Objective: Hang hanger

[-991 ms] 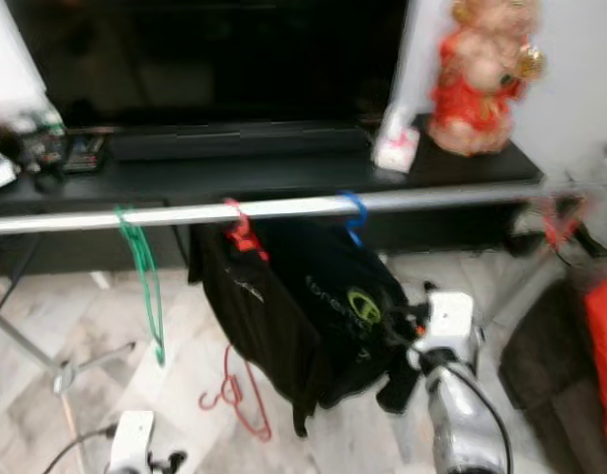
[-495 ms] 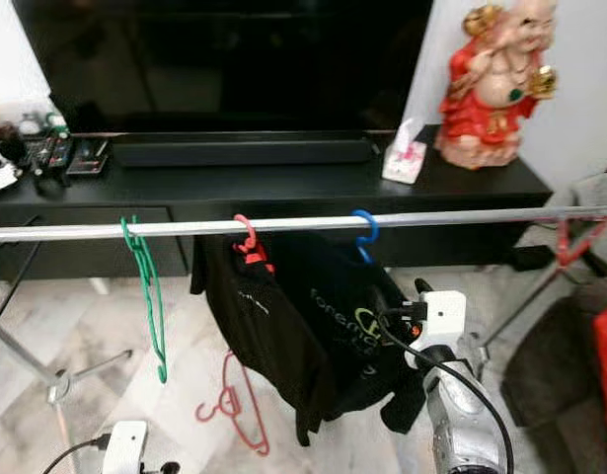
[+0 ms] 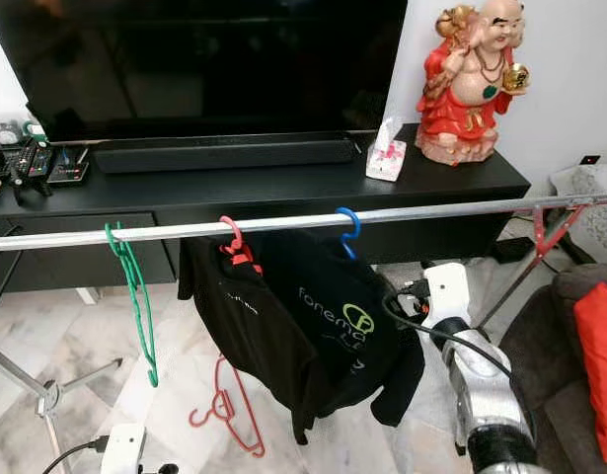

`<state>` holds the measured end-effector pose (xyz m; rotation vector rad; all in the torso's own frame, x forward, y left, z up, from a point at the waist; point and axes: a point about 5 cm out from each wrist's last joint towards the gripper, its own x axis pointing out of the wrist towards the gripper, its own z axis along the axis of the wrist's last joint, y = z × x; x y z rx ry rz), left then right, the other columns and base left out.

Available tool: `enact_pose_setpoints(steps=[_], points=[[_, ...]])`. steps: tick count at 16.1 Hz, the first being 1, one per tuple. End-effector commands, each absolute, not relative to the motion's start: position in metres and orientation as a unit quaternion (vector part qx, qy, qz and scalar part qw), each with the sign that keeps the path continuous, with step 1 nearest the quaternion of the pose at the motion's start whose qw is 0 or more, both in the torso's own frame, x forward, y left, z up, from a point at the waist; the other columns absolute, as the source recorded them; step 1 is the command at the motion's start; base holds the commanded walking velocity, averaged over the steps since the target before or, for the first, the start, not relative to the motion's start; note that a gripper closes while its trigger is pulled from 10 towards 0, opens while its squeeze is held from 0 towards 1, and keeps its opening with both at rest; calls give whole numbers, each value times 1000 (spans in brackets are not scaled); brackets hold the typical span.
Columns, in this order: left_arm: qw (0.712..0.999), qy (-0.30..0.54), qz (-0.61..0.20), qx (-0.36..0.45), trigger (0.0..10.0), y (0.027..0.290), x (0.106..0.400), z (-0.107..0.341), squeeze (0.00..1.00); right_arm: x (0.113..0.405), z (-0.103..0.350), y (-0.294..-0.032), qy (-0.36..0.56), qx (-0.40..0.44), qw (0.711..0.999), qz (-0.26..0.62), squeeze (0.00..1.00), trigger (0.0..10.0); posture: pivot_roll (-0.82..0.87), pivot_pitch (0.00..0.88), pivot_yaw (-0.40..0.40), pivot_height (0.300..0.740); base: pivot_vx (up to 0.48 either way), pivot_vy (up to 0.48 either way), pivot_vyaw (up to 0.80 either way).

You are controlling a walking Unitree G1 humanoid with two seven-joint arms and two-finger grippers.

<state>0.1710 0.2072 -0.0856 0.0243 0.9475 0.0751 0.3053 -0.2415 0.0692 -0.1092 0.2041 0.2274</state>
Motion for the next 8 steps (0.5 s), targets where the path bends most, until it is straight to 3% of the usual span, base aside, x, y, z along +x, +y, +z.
enact_pose_setpoints(steps=[1, 3, 8], points=[[885, 465, 40, 8, 10000, 209, 167, -87, 0, 308, 73, -246, 106, -53, 986, 115, 0, 10000, -123, 0, -24, 740, 0, 0, 0], [883, 467, 38, 6, 10000, 209, 165, -88, 0, 308, 70, -243, 130, -47, 976, 169, 0, 10000, -123, 0, -23, 740, 0, 0, 0], [884, 466, 38, 4, 10000, 209, 165, -88, 0, 306, 62, -242, 154, -71, 970, 177, 0, 10000, -121, 0, -25, 740, 0, 0, 0]])
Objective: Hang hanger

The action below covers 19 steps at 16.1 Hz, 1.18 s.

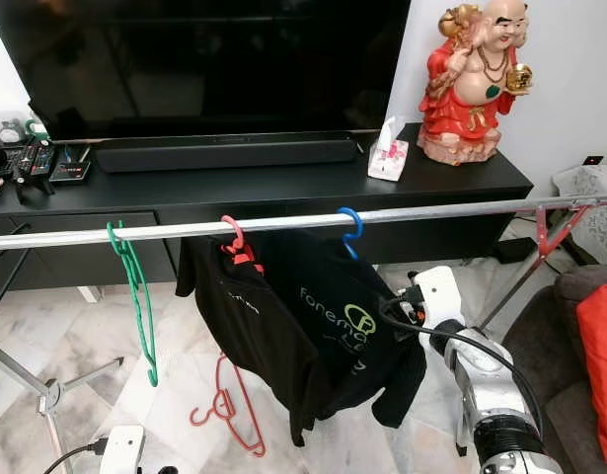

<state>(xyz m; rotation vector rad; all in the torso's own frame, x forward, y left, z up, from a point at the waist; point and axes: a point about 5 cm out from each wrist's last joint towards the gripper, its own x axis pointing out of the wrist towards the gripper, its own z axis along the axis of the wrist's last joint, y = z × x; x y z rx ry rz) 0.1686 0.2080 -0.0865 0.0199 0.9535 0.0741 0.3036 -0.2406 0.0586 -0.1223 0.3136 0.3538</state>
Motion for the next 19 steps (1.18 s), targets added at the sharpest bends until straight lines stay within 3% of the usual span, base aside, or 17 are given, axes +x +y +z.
enact_pose_setpoints(steps=[1, 6, 14, 19], points=[[884, 466, 38, 4, 10000, 209, 165, -88, 0, 306, 61, -241, 159, -71, 967, 187, 0, 10000, -120, 0, -24, 740, 0, 0, 0], [886, 463, 33, 7, 10000, 208, 167, -87, 0, 314, 58, -237, 179, -98, 959, 196, 0, 10000, -114, 0, -25, 740, 0, 0, 0], [887, 461, 35, 6, 10000, 209, 168, -86, 0, 324, 56, -192, 173, -95, 937, 287, 0, 10000, -101, 0, -25, 740, 0, 0, 0], [886, 462, 34, 7, 10000, 209, 167, -87, 0, 323, 52, -197, 180, -103, 944, 258, 0, 10000, -99, 0, -25, 740, 0, 0, 0]])
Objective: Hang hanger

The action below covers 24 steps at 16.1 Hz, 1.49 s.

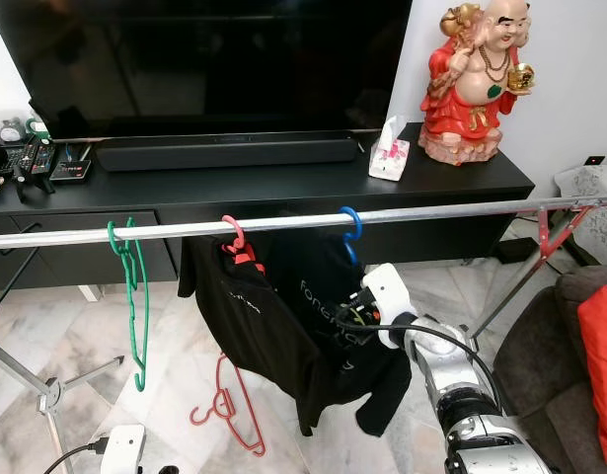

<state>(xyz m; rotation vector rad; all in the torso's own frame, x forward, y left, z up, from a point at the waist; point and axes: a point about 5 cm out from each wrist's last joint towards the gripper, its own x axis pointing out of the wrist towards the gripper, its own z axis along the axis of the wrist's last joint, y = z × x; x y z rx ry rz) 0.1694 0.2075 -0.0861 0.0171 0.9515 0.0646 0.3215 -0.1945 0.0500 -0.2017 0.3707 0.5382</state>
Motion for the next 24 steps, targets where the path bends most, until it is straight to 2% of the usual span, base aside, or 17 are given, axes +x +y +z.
enact_pose_setpoints(steps=[1, 5, 10, 18, 24], points=[[886, 462, 34, 7, 10000, 209, 167, -87, 0, 324, 52, -199, 181, -104, 946, 249, 0, 10000, -99, 0, -25, 740, 0, 0, 0], [885, 464, 33, 7, 10000, 209, 167, -87, 0, 326, 46, -205, 206, -118, 956, 173, 0, 10000, -100, 0, -24, 740, 0, 0, 0], [885, 464, 34, 7, 10000, 210, 166, -88, 0, 328, 50, -199, 189, -116, 954, 200, 0, 10000, -96, 0, -27, 740, 0, 0, 0], [885, 465, 24, 11, 10000, 208, 165, -88, 0, 346, 96, -220, 95, -128, 974, 161, 0, 10000, -100, 0, -30, 740, 0, 0, 0], [884, 466, 18, 10, 10000, 206, 165, -88, 0, 338, 79, -210, 123, -121, 967, 188, 0, 10000, -106, 0, -27, 740, 0, 0, 0]])
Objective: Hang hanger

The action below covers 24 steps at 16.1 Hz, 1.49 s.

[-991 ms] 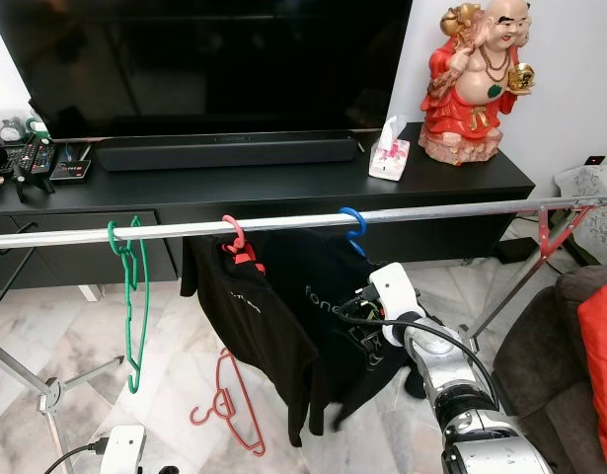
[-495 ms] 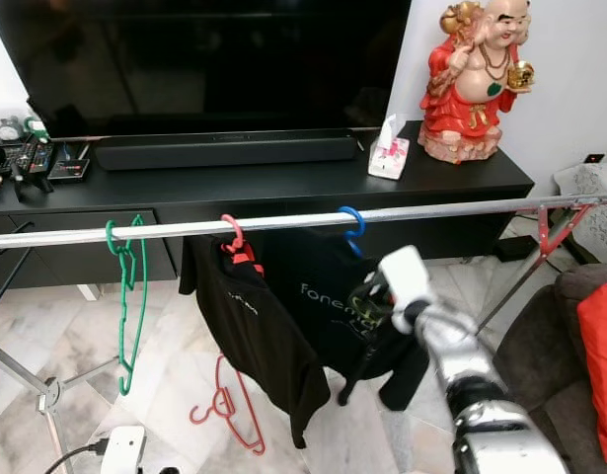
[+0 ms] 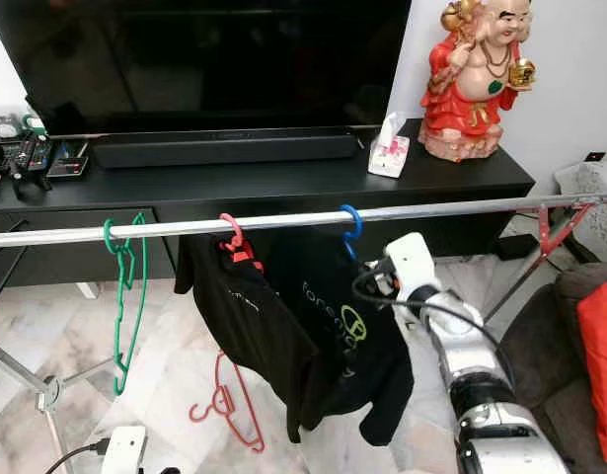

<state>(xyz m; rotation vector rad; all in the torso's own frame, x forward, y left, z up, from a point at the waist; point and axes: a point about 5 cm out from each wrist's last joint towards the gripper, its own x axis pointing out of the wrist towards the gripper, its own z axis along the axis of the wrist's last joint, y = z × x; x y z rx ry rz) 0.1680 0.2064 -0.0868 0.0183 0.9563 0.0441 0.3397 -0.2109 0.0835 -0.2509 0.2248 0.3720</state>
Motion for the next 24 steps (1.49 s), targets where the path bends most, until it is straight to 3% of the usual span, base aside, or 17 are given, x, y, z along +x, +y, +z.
enact_pose_setpoints(steps=[1, 6, 13, 14, 16, 17, 18, 24], points=[[884, 467, 17, 11, 10000, 206, 165, -89, 0, 336, 75, -207, 131, -121, 964, 196, 0, 10000, -105, 0, -26, 740, 0, 0, 0], [883, 469, 17, 12, 10000, 206, 164, -89, 0, 333, 58, -194, 172, -110, 958, 201, 0, 10000, -99, 0, -26, 740, 0, 0, 0], [883, 469, 14, 11, 10000, 203, 164, -89, 0, 332, 45, -200, 200, -110, 969, 91, 0, 10000, -94, 0, -29, 740, 0, 0, 0], [883, 469, 15, 12, 10000, 203, 164, -89, 0, 335, 50, -202, 189, -94, 975, 74, 0, 0, -88, 0, -31, 740, 0, 0, 0], [883, 469, 14, 16, 10000, 204, 164, -89, 0, 339, 55, -200, 176, -91, 977, 78, 0, 0, -88, 0, -31, 740, 0, 0, 0], [882, 470, 14, 18, 10000, 204, 163, -89, 0, 339, 56, -198, 174, -85, 978, 83, 0, 549, -88, 0, -31, 740, 0, 0, 0], [882, 471, 14, 17, 10000, 205, 163, -90, 0, 339, 54, -196, 177, -73, 977, 95, 0, 10000, -89, 0, -31, 740, 0, 0, 0], [881, 472, 16, 14, 10000, 204, 161, -90, 0, 331, 43, -193, 202, -81, 969, 117, 0, 10000, -85, 0, -34, 740, 0, 0, 0]])
